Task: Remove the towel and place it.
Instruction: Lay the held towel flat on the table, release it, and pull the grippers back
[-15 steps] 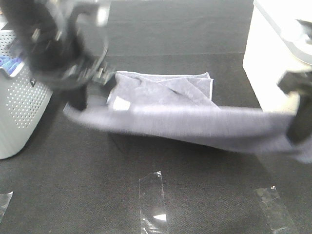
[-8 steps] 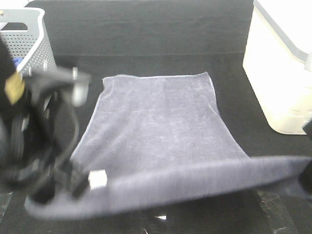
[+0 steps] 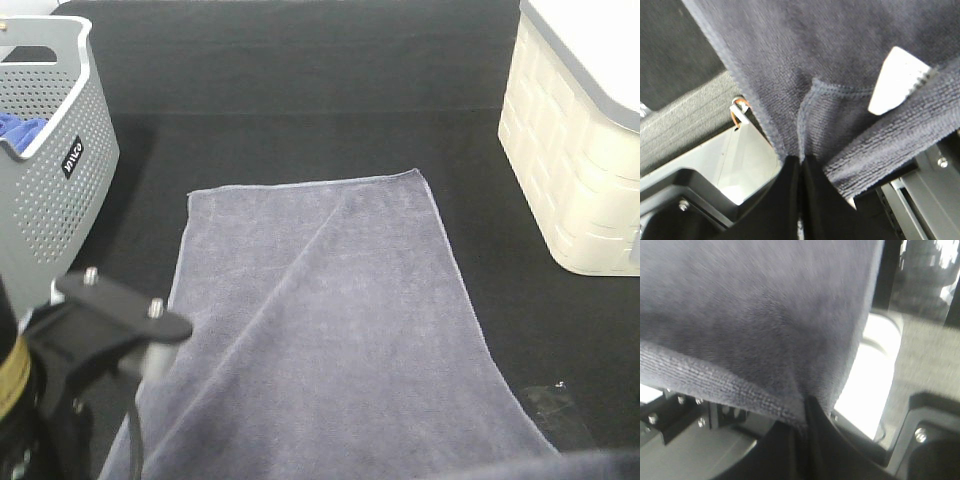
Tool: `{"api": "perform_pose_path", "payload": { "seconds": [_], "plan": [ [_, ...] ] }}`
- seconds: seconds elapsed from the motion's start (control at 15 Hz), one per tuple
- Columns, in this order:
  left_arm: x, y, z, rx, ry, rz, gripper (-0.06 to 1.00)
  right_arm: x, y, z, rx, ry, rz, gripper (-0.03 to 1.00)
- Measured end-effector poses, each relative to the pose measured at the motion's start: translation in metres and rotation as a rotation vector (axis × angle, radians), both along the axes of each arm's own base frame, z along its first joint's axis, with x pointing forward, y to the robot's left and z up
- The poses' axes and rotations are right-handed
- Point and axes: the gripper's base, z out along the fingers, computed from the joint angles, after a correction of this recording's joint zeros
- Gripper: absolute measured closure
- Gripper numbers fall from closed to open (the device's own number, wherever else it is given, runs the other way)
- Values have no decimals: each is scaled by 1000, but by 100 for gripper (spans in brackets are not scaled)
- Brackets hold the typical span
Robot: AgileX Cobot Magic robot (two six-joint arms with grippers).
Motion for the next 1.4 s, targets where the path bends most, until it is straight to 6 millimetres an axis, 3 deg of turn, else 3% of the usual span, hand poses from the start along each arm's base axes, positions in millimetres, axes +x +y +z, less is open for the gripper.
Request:
{"api": "perform_pose_path", "payload": {
  "seconds": [0.4,0.73,0.93,1.0,1.07,1.13,1.2,1.27,1.4],
  "plan": [
    [4,-5,-28,-63,-61,41,94,-3,-1,-9,-9,46,0,97],
    [11,-16,-67,38,-13,27,94,12,2,-30,-46,186,-7,97],
    [11,-17,-71,42,-1,35,94,16,2,-37,-57,239,-7,96],
    [11,-18,-71,38,5,42,92,16,2,-37,-57,239,-7,91],
    [11,-18,-71,36,5,44,85,16,2,-37,-57,239,-7,79],
    [11,-18,-71,35,5,50,64,16,2,-37,-59,239,-6,54],
    [11,-18,-71,37,6,54,49,16,2,-37,-60,238,-6,39],
    [11,-19,-72,37,6,55,36,16,2,-37,-60,238,-6,31],
    [11,-19,-72,38,6,57,26,16,2,-37,-60,238,-6,26]
  ]
}}
